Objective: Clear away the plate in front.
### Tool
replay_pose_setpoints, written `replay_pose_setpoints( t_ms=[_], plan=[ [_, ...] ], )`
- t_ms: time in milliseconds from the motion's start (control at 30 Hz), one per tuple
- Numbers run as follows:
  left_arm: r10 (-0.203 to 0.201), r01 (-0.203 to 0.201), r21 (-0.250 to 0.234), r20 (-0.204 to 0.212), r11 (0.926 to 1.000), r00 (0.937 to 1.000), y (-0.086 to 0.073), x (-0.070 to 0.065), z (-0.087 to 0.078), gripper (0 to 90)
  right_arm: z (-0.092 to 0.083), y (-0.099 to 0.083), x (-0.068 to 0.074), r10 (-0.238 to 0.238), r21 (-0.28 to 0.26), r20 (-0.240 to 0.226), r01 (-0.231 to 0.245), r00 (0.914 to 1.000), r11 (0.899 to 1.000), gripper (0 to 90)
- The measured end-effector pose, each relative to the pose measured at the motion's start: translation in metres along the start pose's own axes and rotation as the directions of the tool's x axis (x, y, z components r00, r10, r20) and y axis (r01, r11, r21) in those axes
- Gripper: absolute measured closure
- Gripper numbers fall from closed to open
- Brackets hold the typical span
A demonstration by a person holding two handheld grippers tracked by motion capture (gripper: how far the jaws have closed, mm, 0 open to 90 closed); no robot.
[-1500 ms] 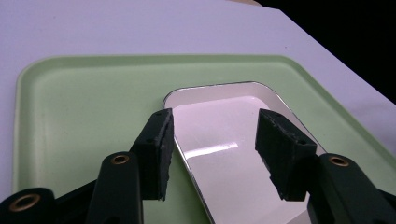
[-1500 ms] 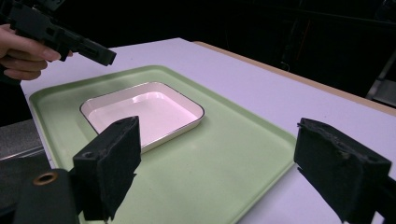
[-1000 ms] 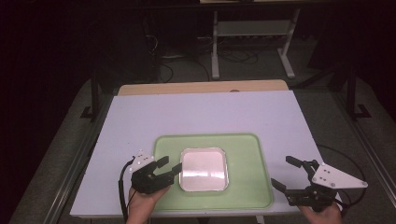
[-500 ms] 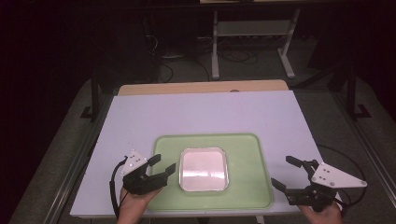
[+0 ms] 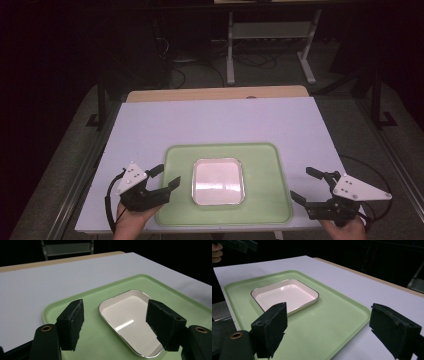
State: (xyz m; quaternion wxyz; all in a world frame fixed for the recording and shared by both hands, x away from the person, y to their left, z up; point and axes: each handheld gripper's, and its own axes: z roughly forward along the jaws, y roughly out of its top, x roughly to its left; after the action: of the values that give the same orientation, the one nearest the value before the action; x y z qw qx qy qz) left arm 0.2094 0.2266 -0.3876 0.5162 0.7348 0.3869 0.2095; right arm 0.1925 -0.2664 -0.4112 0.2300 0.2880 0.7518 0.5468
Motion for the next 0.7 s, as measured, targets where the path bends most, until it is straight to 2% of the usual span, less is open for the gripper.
replay_pose_setpoints(
  t_ms=[200,333,433,567,700],
  plan=[
    [0.032,-0.032,-0.008,-0.007,0.9995,0.9995,-0.004,0.000,-0.011,29.3,0.000,0.000,0.000,-0.002,0.003,0.001,0.002,1.0000,1.000,13.9],
    [0.021,-0.021,-0.001,-0.003,0.9998,0.9998,-0.013,-0.001,-0.015,29.3,0.000,0.000,0.001,0.001,0.002,0.001,-0.001,1.0000,1.000,13.9],
    [0.041,-0.041,0.013,-0.008,0.9991,0.9991,-0.021,-0.003,-0.016,29.3,0.001,-0.001,0.001,-0.002,0.006,0.000,0.002,1.0000,1.000,13.9],
    [0.034,-0.034,0.024,0.014,0.9991,0.9993,-0.032,-0.006,-0.017,29.3,0.003,-0.001,0.001,-0.006,0.017,-0.002,0.006,1.0000,1.000,13.9],
    [0.041,-0.040,0.019,-0.015,0.9990,0.9991,-0.041,-0.008,-0.021,29.3,0.005,-0.004,0.002,-0.010,0.028,-0.002,0.010,0.9999,1.000,14.0]
  ],
)
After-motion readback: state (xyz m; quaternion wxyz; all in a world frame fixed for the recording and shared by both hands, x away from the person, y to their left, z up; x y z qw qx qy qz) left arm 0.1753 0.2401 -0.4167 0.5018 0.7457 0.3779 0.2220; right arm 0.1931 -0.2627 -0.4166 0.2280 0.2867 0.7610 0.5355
